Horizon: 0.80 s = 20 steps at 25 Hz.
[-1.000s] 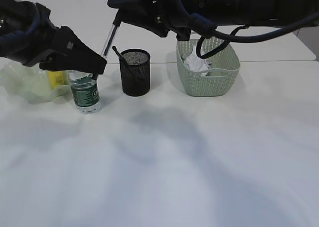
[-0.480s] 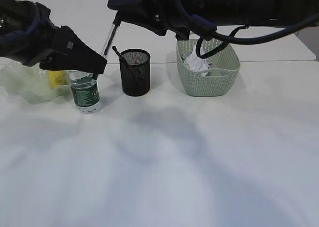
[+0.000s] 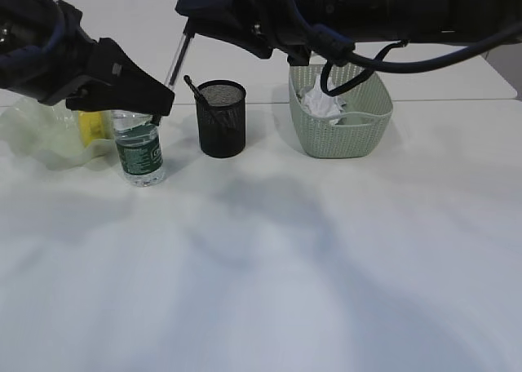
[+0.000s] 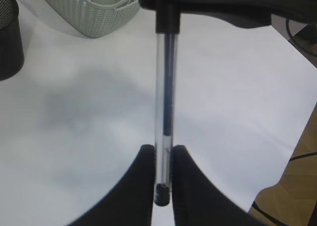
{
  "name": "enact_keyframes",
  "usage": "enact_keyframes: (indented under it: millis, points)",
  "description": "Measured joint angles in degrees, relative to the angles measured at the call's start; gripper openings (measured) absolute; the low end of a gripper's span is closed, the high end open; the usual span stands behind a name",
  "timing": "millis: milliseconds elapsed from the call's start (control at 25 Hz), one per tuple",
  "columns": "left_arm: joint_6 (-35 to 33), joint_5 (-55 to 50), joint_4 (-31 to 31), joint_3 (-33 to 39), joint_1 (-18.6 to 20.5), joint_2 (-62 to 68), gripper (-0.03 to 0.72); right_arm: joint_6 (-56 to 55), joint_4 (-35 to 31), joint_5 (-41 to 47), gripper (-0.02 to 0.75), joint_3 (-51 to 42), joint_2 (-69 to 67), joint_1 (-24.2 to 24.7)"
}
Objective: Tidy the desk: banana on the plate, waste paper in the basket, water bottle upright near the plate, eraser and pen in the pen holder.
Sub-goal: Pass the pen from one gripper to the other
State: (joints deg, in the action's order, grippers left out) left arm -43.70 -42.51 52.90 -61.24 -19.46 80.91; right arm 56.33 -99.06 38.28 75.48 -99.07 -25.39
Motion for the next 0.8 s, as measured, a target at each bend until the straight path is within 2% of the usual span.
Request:
enact_keyframes:
  millis: [120,320,640,800]
  points:
    - [0.00,-0.01,0.03,0.00,0.00,0.00,0.044,0.00,0.00,0.00,0.214,0.00,0.00,0.00]
    - [0.00,0.03,0.13,0.00,0.00,0.00,0.045,0.27,0.10,0.03,0.107,0.00,0.00,0.00]
    - [0.00,0.03,0.16,0.00,0.00,0.00,0.052,0.85,0.42,-0.21,0.096,0.00,0.00,0.00]
    - [-0.02,0.12,0.36,0.00,0.00,0.00,0.099,0.86,0.42,-0.22,0.092,0.00,0.00,0.00]
